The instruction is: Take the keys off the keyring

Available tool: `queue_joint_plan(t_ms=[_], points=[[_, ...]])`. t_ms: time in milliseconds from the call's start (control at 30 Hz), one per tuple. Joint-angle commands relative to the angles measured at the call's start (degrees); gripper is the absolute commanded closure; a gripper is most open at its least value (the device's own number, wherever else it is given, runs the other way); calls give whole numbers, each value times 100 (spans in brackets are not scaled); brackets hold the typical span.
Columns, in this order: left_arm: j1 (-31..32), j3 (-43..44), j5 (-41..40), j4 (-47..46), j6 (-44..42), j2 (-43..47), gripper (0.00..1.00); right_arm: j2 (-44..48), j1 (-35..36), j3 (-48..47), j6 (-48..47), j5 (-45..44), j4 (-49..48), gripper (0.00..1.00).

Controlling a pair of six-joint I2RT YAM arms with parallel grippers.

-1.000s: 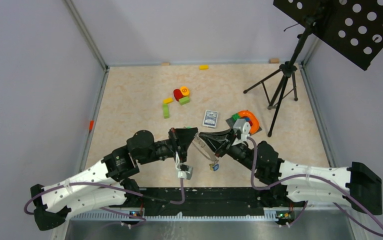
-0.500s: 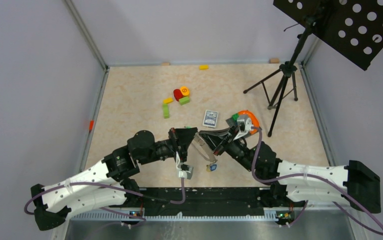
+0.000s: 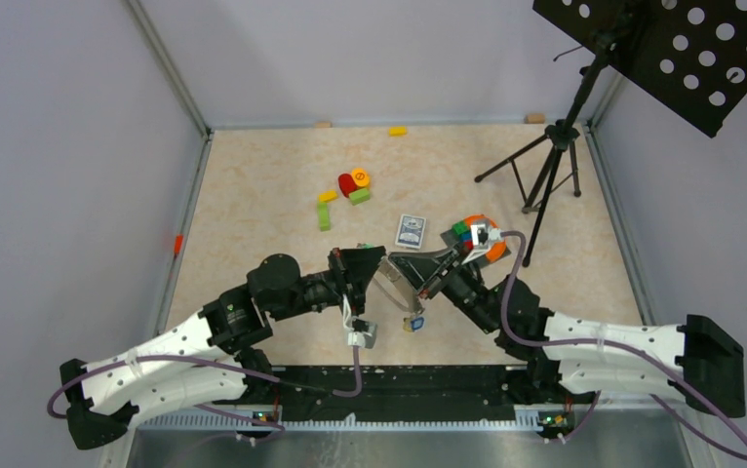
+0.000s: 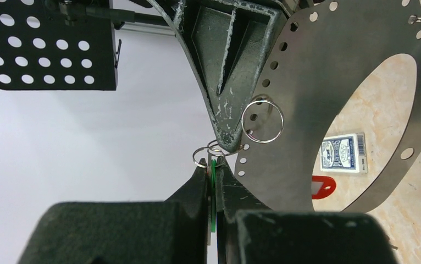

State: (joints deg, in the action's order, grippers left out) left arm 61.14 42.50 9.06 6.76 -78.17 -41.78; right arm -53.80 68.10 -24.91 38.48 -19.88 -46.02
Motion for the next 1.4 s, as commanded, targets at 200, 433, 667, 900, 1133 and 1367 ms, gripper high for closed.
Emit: queue_joint_plan(t_ms=[200,433,667,900,1133,1367], points=[[3,3,68,-423,-31,72,100,346,-9,-49,-69,-274,-347,85],[4,34,87,-413,-23,82,100,466,-13,-30,-1414,313,-122,73],[7,9,66,-395,48,121,100,711,-13,58,-1780,113,200,77],[4,10,-248,-421,883,67,100,990,-14,-96,-1924,-1012,1807,79],[3,-101,-1041,-715,3260,-198,100,647,-16,-712,-1465,-1867,4148,76],[-4,-65,-3555,-783,6931,-782,100,230,-654,-1037,149,-1018,6024,76]])
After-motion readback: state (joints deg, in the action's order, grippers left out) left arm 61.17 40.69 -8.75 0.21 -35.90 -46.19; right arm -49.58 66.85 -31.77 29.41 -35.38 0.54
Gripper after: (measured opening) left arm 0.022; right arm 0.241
